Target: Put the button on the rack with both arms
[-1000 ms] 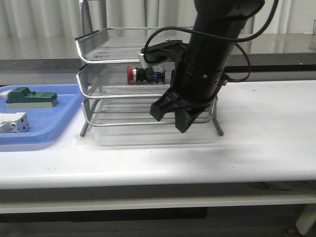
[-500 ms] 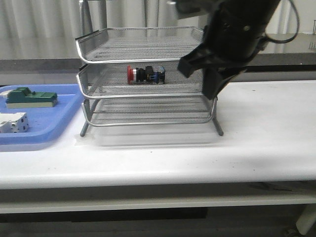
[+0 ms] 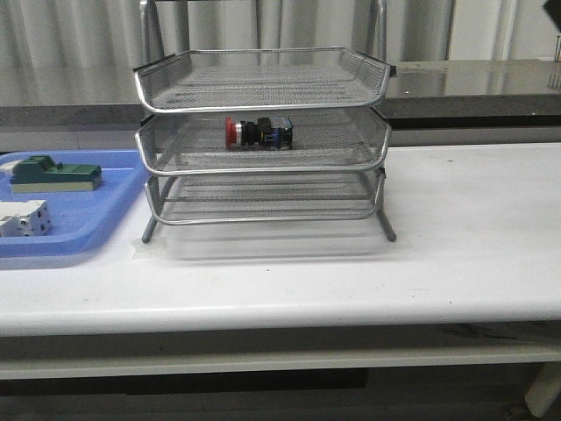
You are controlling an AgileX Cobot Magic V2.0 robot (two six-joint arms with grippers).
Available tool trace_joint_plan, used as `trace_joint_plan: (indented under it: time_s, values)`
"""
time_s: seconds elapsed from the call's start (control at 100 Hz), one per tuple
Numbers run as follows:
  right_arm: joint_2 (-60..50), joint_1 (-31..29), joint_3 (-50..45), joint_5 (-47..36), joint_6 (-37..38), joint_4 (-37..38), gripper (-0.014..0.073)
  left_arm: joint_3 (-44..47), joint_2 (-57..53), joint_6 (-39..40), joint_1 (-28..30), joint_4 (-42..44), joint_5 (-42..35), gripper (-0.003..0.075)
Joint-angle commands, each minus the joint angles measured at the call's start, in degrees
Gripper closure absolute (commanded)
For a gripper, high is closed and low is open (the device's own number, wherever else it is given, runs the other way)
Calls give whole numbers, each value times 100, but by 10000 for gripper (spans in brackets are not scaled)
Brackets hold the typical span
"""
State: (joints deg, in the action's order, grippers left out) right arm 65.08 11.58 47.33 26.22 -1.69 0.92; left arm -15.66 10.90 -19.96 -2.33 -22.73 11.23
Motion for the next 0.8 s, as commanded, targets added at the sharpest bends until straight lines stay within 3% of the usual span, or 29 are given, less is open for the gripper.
trace_joint_plan:
  time_s: [0.0, 0.45, 0.79]
  values:
    - [-728, -213, -318, -556, 114, 17, 659, -169, 44, 50, 20, -88, -455, 741]
    - [-3648, -459, -1765, -806, 236, 12, 657, -169, 44, 50, 20, -88, -455, 741]
    - [-4217, -459, -1840, -720, 236, 17, 659, -169, 44, 50, 20, -88, -455, 741]
